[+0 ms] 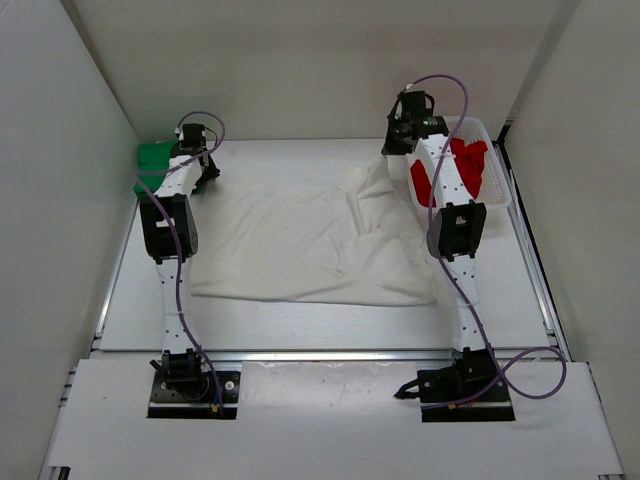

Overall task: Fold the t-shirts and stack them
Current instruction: Grap the side of the flattened tshirt furthest away from the robot with both arms

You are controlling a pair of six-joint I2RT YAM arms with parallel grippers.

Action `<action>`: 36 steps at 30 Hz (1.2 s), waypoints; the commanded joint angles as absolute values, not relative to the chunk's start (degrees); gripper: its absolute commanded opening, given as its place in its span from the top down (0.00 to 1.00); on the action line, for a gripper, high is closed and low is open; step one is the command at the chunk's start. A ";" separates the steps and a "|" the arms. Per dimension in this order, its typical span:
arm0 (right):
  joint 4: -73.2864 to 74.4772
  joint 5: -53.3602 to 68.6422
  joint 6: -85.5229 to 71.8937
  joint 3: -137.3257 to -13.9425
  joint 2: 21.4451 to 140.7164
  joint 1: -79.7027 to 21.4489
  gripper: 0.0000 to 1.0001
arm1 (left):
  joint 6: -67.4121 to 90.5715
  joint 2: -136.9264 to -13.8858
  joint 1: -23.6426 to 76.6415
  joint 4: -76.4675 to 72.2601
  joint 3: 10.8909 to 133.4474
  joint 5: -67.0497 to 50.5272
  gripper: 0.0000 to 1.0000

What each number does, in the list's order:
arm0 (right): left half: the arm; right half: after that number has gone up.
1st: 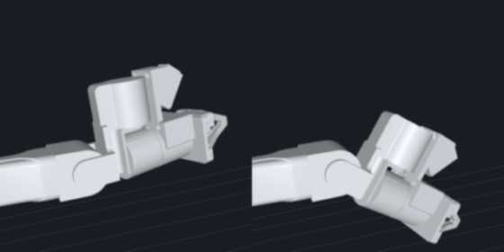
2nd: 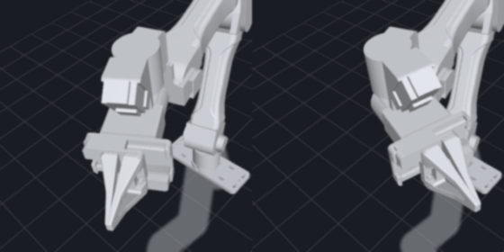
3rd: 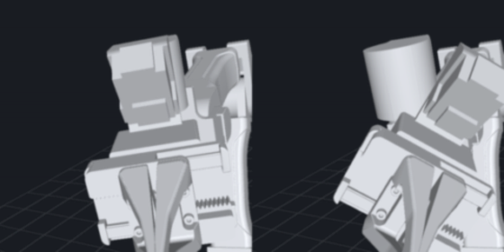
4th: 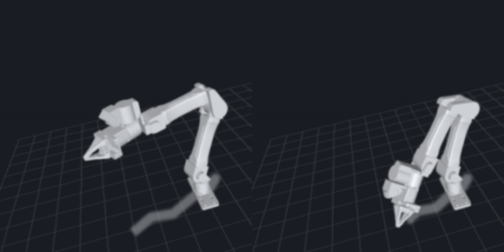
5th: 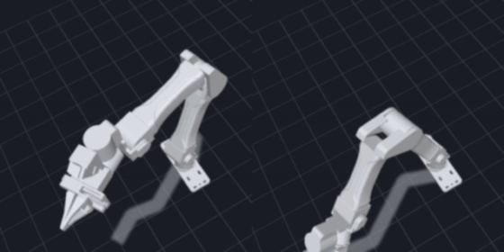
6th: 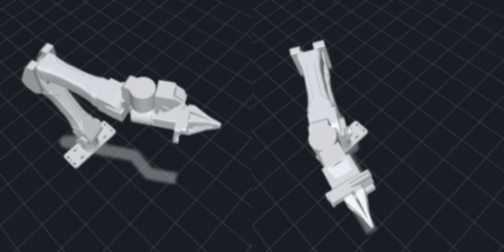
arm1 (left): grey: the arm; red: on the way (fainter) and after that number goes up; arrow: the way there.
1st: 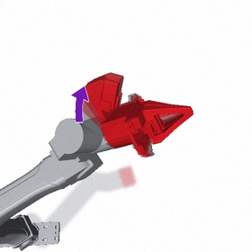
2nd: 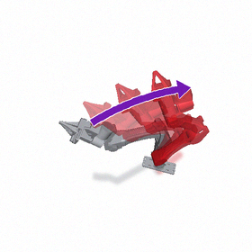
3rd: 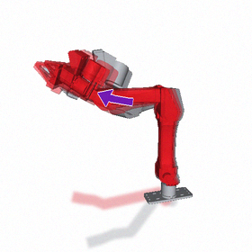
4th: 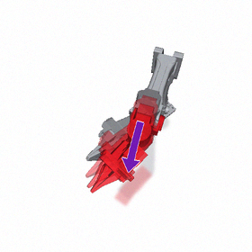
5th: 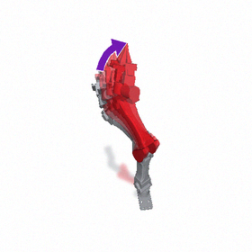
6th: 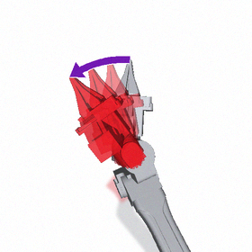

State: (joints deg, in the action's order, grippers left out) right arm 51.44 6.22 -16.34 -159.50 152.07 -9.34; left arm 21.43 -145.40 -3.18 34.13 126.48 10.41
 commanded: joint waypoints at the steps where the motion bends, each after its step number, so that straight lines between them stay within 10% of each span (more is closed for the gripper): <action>1: 49.92 8.00 -16.52 -161.63 146.43 -9.41 1.00 | 20.83 -146.69 -3.60 34.28 127.88 8.44 0.60; 13: 54.57 10.27 -15.82 -160.32 143.97 -8.35 1.00 | 22.50 -140.82 -2.90 32.88 124.55 8.00 1.00; 25: 54.50 11.69 -12.22 -138.71 125.09 -8.00 1.00 | 29.00 -115.85 -2.37 18.82 94.87 0.35 1.00; 36: 34.10 11.96 -16.79 -87.92 98.72 -6.15 1.00 | 30.67 -103.28 -7.20 12.75 74.81 -6.23 1.00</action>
